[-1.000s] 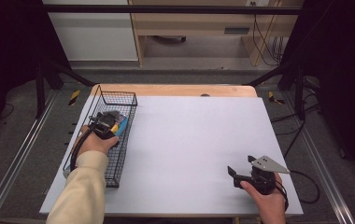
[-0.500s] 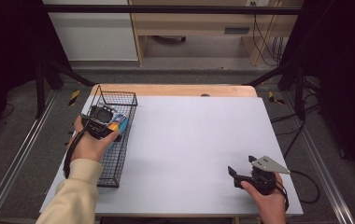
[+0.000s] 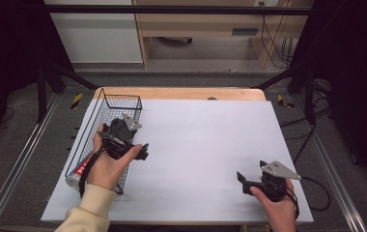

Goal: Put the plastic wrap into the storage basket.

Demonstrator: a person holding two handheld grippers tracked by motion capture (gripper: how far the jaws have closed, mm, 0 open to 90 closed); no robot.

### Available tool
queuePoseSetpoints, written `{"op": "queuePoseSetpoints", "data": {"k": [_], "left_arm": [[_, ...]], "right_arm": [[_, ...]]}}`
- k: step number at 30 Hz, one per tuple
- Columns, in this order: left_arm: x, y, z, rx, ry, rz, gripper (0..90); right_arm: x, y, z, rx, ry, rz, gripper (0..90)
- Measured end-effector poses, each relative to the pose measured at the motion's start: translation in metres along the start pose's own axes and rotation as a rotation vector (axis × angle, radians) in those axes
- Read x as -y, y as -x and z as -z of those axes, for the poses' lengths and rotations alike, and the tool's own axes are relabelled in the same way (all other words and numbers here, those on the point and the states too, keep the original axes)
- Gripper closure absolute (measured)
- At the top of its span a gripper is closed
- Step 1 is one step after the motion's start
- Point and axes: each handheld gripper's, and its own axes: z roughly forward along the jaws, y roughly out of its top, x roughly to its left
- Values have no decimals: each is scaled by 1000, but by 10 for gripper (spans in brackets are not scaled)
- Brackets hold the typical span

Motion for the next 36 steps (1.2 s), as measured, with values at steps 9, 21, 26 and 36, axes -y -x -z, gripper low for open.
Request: {"op": "queuePoseSetpoints", "data": {"k": [9,21,26,36], "left_arm": [[-4,37,-2,78,68,-52,51],[8,74,-24,168,143,-75,61],[19,80,-36,199,153,-69,62],[44,83,-66,259,147,-10,67]], "right_arm": [[0,0,0,1,-2,4,71],[0,0,0,0,-4,0,72],[0,0,0,2,-3,3,72],[1,1,-2,13,-18,15,67]]}}
